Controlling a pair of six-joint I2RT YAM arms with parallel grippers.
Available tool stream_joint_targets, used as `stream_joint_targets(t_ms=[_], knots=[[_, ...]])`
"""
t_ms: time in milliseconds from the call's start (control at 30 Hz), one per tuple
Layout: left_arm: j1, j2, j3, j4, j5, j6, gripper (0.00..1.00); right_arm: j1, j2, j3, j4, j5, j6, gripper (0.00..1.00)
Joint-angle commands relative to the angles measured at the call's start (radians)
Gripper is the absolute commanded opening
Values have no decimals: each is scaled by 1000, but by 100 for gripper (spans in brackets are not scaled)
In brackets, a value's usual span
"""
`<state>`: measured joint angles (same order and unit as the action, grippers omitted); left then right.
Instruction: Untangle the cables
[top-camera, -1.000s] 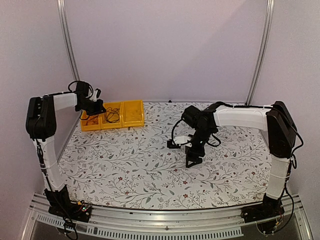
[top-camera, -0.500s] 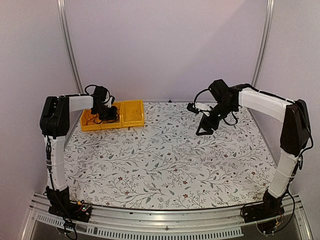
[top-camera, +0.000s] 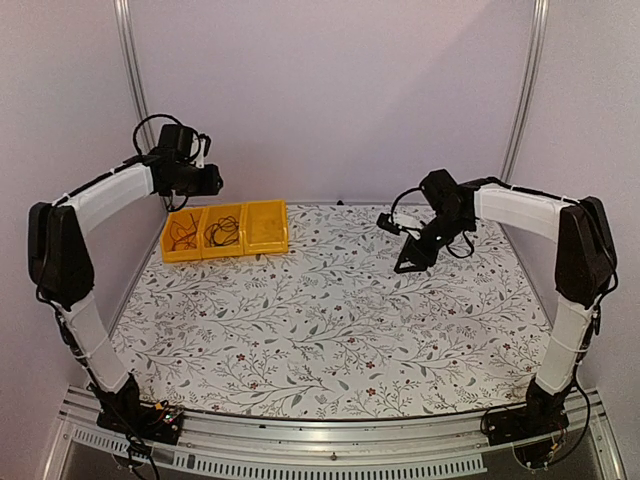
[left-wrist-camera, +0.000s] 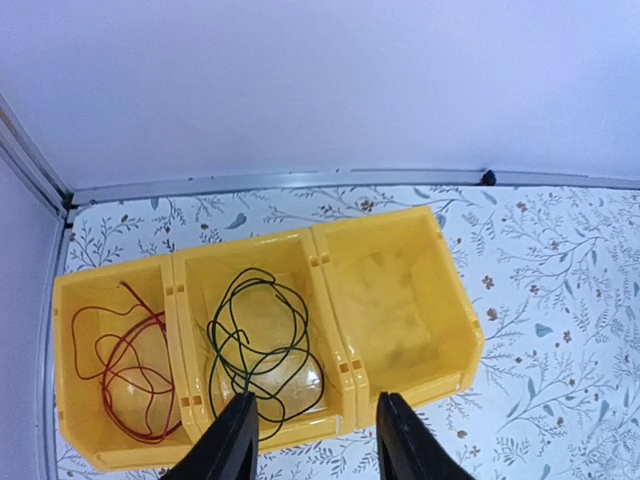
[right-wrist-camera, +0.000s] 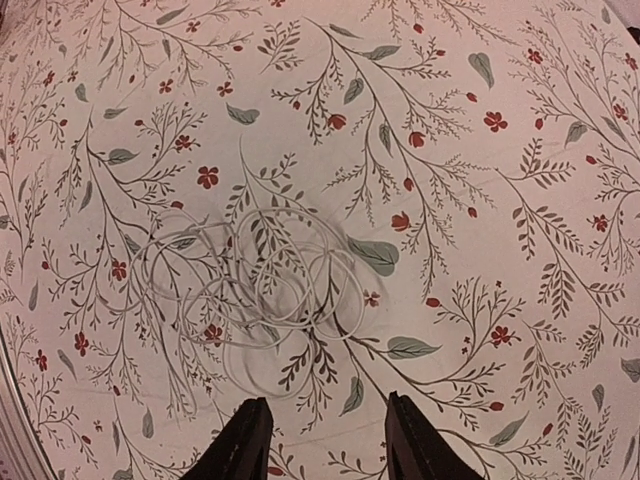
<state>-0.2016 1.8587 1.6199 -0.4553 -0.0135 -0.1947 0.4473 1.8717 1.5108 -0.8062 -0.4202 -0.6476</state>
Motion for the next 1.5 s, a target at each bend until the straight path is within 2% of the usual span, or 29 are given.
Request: stream_joint_targets(t_ms=[0, 100, 200, 300, 400, 500, 667, 733, 767, 833, 900, 967, 1000, 1167, 1267, 1467], knots=[[-98, -137, -92, -12, -41, -8, 44, 57, 16, -42, 14, -27, -49, 45], [-203, -211, -161, 8, -70, -19, 44, 95, 14, -81, -18, -30, -73, 52], [-323, -265, -249, 95, -122, -45, 45, 108, 11, -130, -22, -47, -75, 57], [-369, -267, -269, 128, -123, -132, 45, 113, 27, -150, -16, -32, -61, 57], [-398, -264, -281, 182, -98, -138, 45, 113, 59, -149, -15, -23, -53, 55], [-409, -247, -279, 211, -40, -116, 44, 113, 80, -147, -7, -19, -43, 44], [-427, -226, -297, 281, 93, -69, 42, 113, 70, -134, -6, -32, -33, 16], [-443, -226, -332, 330, 111, -61, 43, 113, 57, -125, -21, -41, -31, 0], [-455, -230, -354, 382, 123, -54, 44, 113, 50, -113, -38, -50, -33, 0], [-477, -252, -428, 519, 174, -34, 47, 114, 29, -70, -85, -79, -41, 0], [-497, -291, -546, 737, 346, 7, 49, 116, 3, -4, -140, -115, -49, 0], [-531, -337, -672, 964, 385, 23, 52, 122, -26, 90, -203, -151, -56, 0], [-545, -345, -705, 1028, 380, 22, 55, 125, -34, 139, -227, -165, -61, 0], [-599, -273, -652, 1048, 385, 56, 57, 145, 0, 389, -333, -220, -47, 0], [-622, -197, -613, 1126, 396, 52, 58, 171, 27, 493, -359, -248, -29, 0], [-633, -13, -542, 1343, 519, -12, 57, 189, 33, 673, -333, -234, 39, 0]])
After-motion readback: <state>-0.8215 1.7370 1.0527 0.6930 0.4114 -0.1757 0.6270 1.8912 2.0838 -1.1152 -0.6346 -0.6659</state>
